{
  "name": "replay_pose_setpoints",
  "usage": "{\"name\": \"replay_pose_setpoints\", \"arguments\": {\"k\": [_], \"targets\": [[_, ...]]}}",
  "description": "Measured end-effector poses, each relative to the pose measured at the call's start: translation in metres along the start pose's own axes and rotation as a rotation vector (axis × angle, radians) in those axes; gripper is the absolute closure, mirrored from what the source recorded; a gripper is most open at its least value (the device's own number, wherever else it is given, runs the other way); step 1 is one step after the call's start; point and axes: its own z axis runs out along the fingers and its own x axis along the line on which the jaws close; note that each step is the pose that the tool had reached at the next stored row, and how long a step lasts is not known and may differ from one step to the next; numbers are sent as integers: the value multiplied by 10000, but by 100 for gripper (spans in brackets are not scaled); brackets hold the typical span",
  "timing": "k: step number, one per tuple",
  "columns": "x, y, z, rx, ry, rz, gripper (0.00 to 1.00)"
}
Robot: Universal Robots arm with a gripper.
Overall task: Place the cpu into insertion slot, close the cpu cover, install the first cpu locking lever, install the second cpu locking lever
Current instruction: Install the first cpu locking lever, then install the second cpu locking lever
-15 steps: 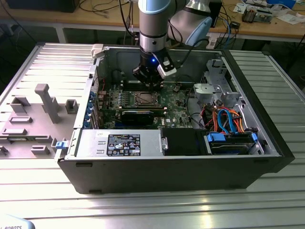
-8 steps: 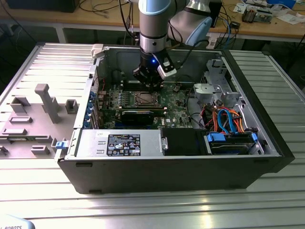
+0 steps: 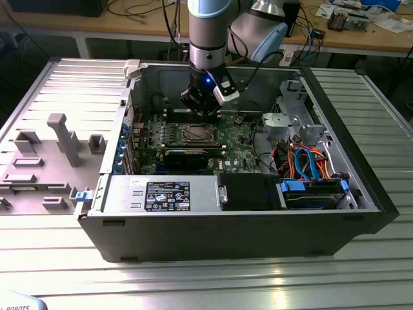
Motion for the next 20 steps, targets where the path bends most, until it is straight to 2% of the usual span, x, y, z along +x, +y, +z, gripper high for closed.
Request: {"name": "replay_pose_setpoints", "arguments": {"k": [3, 7, 20], "targets": [[0, -3, -10, 14, 0, -1, 89], [3, -89, -14, 18, 2, -1, 89], [4, -121, -16, 18, 1, -1, 89]]}}
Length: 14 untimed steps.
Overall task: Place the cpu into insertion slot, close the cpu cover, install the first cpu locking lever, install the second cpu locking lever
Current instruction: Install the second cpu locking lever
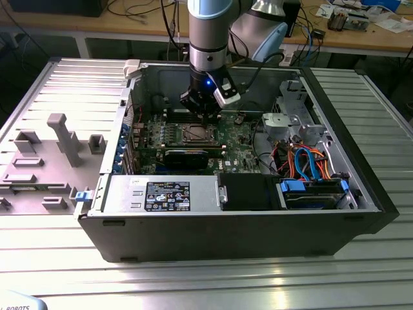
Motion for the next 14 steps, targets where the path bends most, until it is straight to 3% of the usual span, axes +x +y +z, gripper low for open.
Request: {"name": "replay_pose_setpoints", "arguments": {"k": [14], "targets": [[1, -35, -2, 0, 0, 0, 89]]}}
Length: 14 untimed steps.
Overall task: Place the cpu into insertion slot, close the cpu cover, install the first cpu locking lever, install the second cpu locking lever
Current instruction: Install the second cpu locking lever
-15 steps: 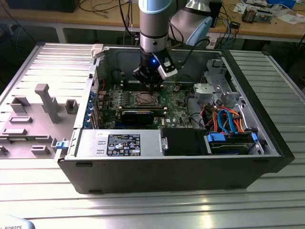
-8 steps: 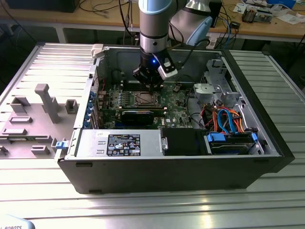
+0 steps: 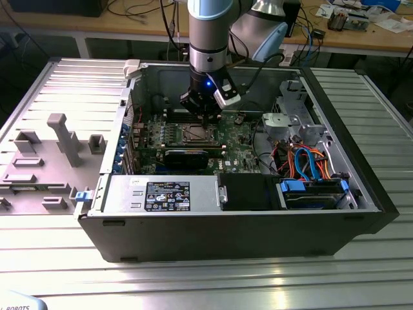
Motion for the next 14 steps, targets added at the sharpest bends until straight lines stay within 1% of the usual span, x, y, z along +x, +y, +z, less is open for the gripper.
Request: {"name": "replay_pose_setpoints", "arguments": {"k": [5, 9, 10, 11, 12, 14], "targets": [[0, -9, -1, 0, 0, 0, 89], [1, -28, -1, -1, -1, 1, 89], [1, -30, -14, 2, 0, 1, 89], [-1, -28, -42, 0, -3, 1, 89], [-3, -26, -85, 3, -3, -1, 89], [-5, -24, -125, 10, -5, -2, 89]]}}
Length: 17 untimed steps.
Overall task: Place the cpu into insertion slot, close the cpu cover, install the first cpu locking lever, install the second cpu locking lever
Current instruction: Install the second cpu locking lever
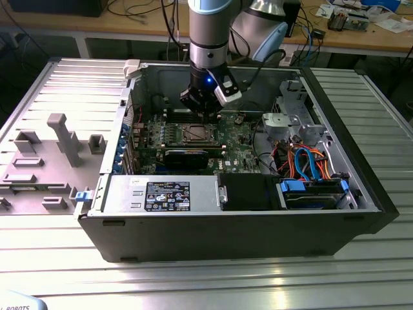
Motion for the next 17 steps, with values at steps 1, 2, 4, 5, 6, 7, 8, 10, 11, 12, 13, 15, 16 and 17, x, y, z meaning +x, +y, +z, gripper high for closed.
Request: {"name": "replay_pose_setpoints", "arguments": {"k": [1, 2, 4, 5, 6, 7, 8, 10, 11, 12, 13, 15, 16, 17], "targets": [[0, 1, -8, -1, -1, 0, 89], [0, 0, -7, -2, -2, 0, 89], [1, -17, -9, 0, -1, 2, 89], [1, -25, -10, 1, -1, 1, 89], [1, -33, -10, 0, -1, 2, 89], [2, -51, -11, 0, -1, 2, 89], [2, -71, -12, 0, -1, 1, 89], [3, -78, -11, -1, -2, 2, 89], [3, -78, -12, 0, -1, 3, 89], [3, -79, -12, 1, 0, 3, 89], [3, -79, -12, 1, 0, 2, 89], [3, -82, -12, 0, -1, 2, 89], [3, -85, -12, 1, -1, 2, 89], [3, -85, -13, 1, -1, 2, 89]]}}
